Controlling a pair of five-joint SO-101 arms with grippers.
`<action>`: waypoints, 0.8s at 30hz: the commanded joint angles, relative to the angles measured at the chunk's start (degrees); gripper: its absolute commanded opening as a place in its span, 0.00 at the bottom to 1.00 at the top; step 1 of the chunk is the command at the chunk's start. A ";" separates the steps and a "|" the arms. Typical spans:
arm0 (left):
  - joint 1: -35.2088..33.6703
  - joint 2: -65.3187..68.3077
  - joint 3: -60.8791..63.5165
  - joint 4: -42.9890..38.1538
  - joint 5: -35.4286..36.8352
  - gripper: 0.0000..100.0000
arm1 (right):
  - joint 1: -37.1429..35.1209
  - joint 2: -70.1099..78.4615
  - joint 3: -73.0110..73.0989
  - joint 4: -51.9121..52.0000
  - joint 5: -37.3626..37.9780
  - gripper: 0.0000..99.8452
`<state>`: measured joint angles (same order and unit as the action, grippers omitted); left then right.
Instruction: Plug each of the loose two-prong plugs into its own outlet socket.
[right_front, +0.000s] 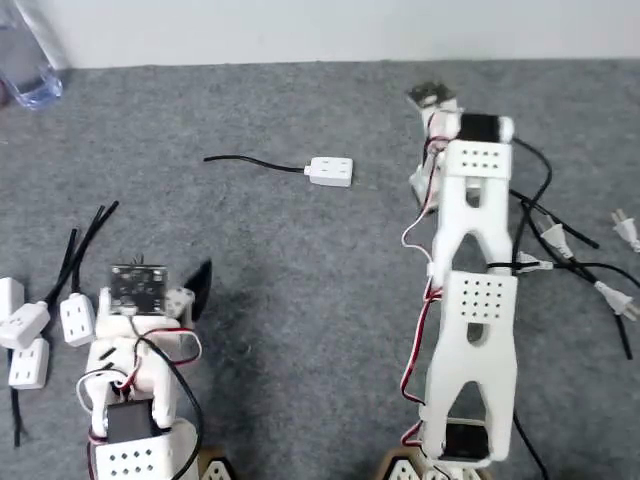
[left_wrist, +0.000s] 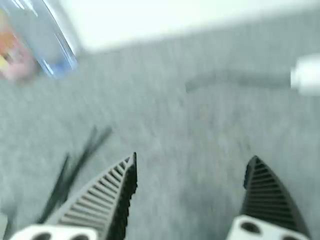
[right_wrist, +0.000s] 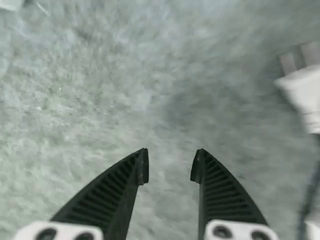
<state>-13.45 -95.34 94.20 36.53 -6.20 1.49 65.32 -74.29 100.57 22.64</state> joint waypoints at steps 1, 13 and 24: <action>-0.35 -0.09 -5.23 -7.30 7.03 0.32 | -2.42 2.86 -0.44 2.24 -3.87 0.16; 1.49 0.00 -22.55 -8.44 26.81 0.32 | -4.18 9.36 -2.29 1.98 -7.21 0.16; 1.23 19.16 -56.04 -8.53 27.78 0.32 | -4.18 9.36 -2.29 1.54 -6.95 0.16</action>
<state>-12.40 -83.91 49.80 29.41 21.14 -1.67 73.23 -76.48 100.57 16.22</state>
